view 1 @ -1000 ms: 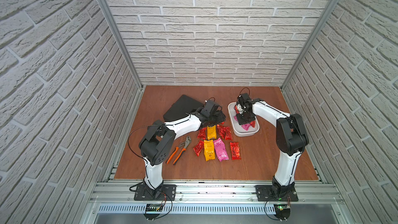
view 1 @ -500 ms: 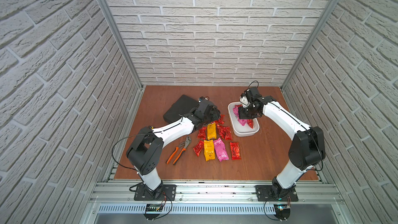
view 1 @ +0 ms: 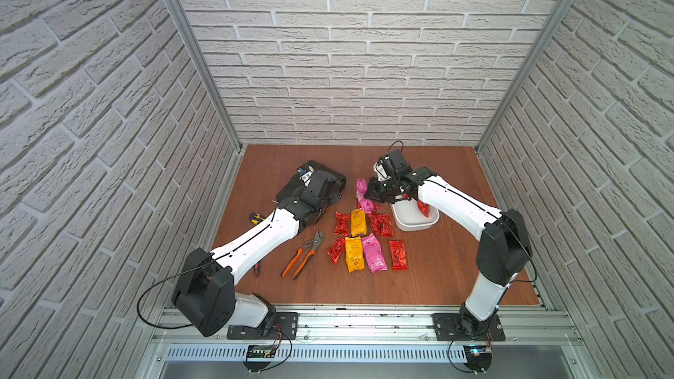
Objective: Take the tea bags out of the storage box
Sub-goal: Place the tea bag at the center of the board.
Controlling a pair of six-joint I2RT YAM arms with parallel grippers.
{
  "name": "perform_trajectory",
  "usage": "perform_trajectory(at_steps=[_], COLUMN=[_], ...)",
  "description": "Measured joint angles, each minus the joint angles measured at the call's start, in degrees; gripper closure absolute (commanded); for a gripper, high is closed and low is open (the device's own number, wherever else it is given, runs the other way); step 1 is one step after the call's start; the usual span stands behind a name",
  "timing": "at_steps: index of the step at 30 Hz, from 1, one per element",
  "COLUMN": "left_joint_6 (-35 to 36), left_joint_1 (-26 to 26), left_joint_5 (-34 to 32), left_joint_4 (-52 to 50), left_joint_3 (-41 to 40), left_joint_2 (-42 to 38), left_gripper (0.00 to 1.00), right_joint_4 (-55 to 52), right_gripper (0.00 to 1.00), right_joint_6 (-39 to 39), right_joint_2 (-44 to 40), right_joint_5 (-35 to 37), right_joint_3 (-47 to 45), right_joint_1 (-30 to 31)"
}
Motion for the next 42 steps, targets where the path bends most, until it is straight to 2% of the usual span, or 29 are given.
perform_trajectory(at_steps=[5, 11, 16, 20, 24, 29, 31, 34, 36, 42], left_joint_6=[-1.7, -2.6, -2.1, -1.0, 0.9, 4.0, 5.4, 7.3, 7.9, 8.3], left_joint_1=[0.3, 0.3, 0.4, 0.4, 0.4, 0.0, -0.7, -2.2, -3.0, -4.9], left_joint_5=[-3.0, -3.5, -2.9, -1.3, 0.7, 3.6, 4.9, 7.6, 9.8, 16.0], left_joint_4=[-4.2, -6.0, -6.2, -6.1, -4.9, -1.5, 0.3, 3.7, 5.9, 10.3], left_joint_3=[-2.2, -5.3, -5.5, -5.4, -4.9, -2.0, 0.0, 2.7, 4.5, 9.3], left_joint_2=[-3.1, -5.6, -5.7, -5.7, -4.8, -1.4, 0.7, 4.5, 7.2, 15.6], left_gripper=[0.41, 0.4, 0.41, 0.41, 0.41, 0.41, 0.41, 0.4, 0.4, 0.39], right_joint_4=[1.9, 2.6, 0.7, -0.1, -2.1, -4.1, -5.9, -8.8, -11.1, -16.5], right_gripper=[0.98, 0.96, 0.76, 0.67, 0.64, 0.63, 0.64, 0.71, 0.71, 0.56], right_joint_6=[6.8, 12.5, 13.2, 12.0, 7.3, -2.3, -7.6, -15.7, -20.2, -28.8], right_joint_2=[9.0, 18.1, 24.2, 24.1, 21.7, 11.4, 6.4, 1.1, -0.7, -1.5], right_joint_5=[1.5, 3.9, 5.3, 6.5, 7.9, 8.5, 8.7, 9.8, 11.7, 16.4], right_joint_3=[7.1, 12.9, 19.0, 19.8, 20.1, 16.1, 14.8, 13.5, 12.3, 6.0], right_joint_1=[1.7, 2.4, 2.8, 3.3, 3.2, 1.9, 0.2, -3.3, -5.2, -10.4])
